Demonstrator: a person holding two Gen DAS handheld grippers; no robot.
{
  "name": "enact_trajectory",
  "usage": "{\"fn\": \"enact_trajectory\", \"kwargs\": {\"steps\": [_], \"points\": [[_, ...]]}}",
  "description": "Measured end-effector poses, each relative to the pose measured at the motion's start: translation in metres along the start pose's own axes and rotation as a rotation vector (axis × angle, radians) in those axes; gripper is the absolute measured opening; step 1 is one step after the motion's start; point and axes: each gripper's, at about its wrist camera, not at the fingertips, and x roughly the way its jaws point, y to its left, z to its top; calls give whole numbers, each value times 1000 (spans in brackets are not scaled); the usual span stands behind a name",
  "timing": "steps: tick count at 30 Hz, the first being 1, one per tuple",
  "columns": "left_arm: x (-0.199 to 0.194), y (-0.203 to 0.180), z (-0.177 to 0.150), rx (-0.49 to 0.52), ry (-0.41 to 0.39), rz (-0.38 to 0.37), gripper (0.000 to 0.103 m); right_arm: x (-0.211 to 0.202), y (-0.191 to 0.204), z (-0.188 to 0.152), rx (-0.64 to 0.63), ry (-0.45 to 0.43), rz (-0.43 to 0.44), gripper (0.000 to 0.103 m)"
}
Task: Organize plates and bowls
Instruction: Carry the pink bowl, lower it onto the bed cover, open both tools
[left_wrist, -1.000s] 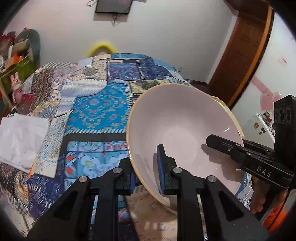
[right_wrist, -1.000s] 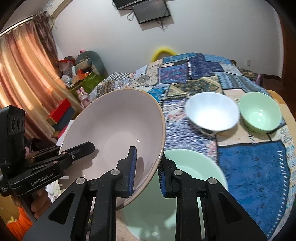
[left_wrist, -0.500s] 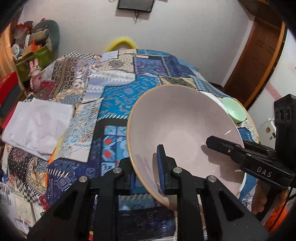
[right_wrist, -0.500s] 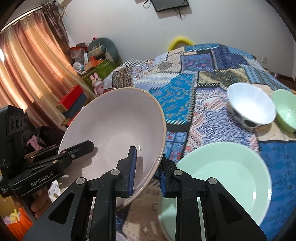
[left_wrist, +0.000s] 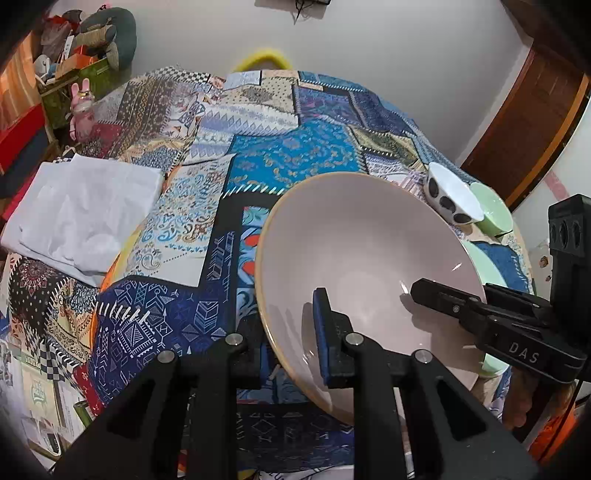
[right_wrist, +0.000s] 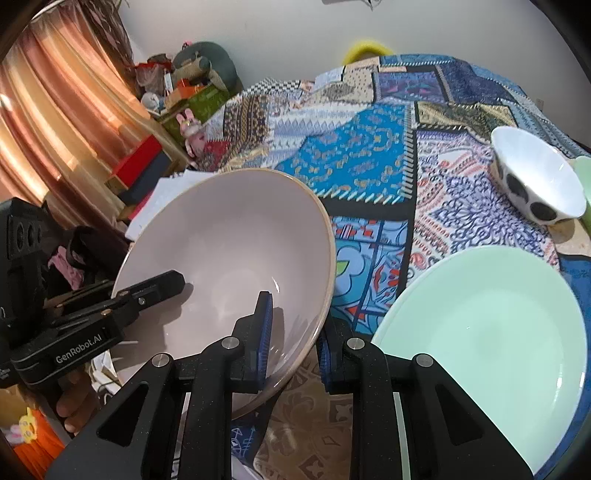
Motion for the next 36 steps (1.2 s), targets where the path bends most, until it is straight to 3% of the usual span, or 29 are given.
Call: {"fn": "enact_trajectory", "kwargs": {"steps": [13,26,34,36], "points": [[36,26,-15,-34,66,-2,20,31,2,-3,-6,90,-8,22],[39,30,-22,-55,55,-3,20,32,5,-2,-54,91,-33,23],[24,20,-25,-25,25,37,20,7,-2,-3,-65,41,-57,23],[17,15,-27,-10,4,54,25,-3,-5,-4,-65,24,-54,23]]}}
